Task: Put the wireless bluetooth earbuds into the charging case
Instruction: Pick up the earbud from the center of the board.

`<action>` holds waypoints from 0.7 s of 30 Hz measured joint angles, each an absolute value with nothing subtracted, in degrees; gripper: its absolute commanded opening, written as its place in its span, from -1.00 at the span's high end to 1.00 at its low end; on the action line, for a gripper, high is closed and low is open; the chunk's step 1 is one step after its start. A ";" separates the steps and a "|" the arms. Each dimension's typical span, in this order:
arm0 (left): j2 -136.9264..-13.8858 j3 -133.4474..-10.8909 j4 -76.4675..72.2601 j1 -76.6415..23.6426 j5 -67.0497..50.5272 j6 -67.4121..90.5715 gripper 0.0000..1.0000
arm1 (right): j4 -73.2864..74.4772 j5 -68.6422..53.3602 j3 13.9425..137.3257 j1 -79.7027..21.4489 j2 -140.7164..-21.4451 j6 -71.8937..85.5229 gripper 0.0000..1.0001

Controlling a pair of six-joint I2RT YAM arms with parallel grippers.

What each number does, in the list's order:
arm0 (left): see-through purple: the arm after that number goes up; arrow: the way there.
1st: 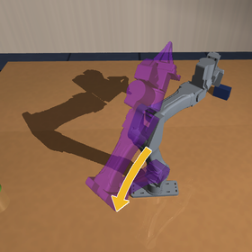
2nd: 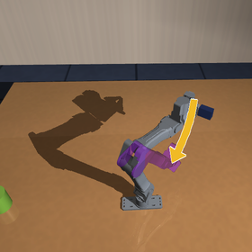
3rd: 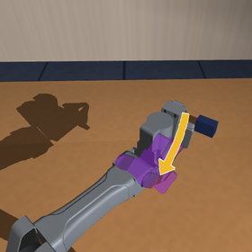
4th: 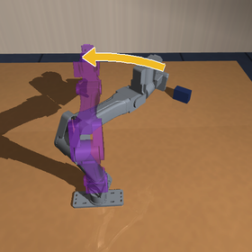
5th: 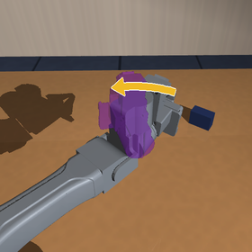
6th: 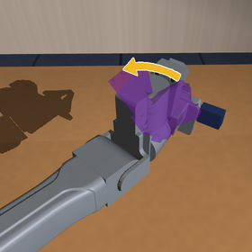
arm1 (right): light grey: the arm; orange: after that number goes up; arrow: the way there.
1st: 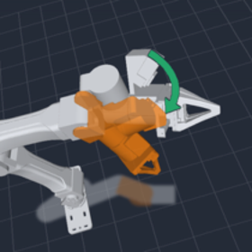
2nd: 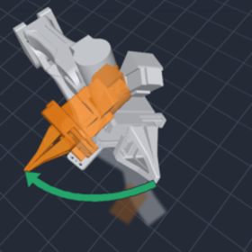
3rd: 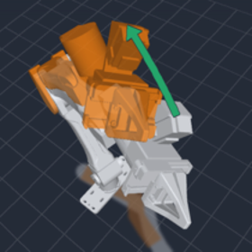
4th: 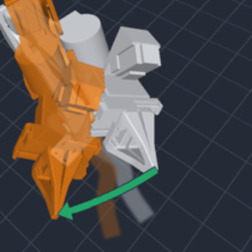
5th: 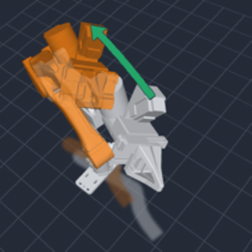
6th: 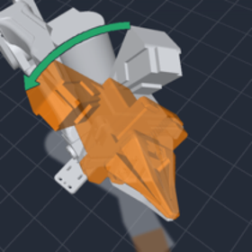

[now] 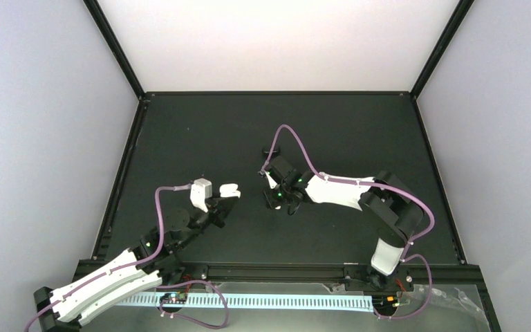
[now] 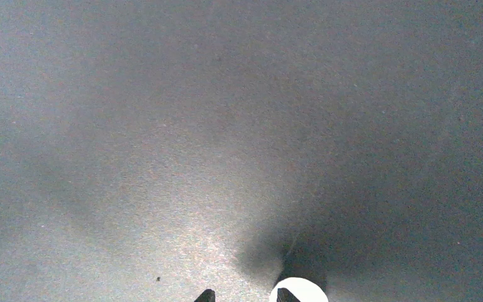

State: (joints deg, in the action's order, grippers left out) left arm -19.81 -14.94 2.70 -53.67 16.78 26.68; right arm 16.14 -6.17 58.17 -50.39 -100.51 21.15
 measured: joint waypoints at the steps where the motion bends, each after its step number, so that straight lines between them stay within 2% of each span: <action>1: -19.81 -14.90 2.83 -53.67 16.84 26.68 0.97 | 16.12 -5.96 58.19 -50.39 -100.68 21.23 0.48; 21: -19.59 -14.83 3.42 -53.67 17.80 26.65 0.97 | 16.40 -1.26 56.99 -50.46 -99.50 22.68 0.51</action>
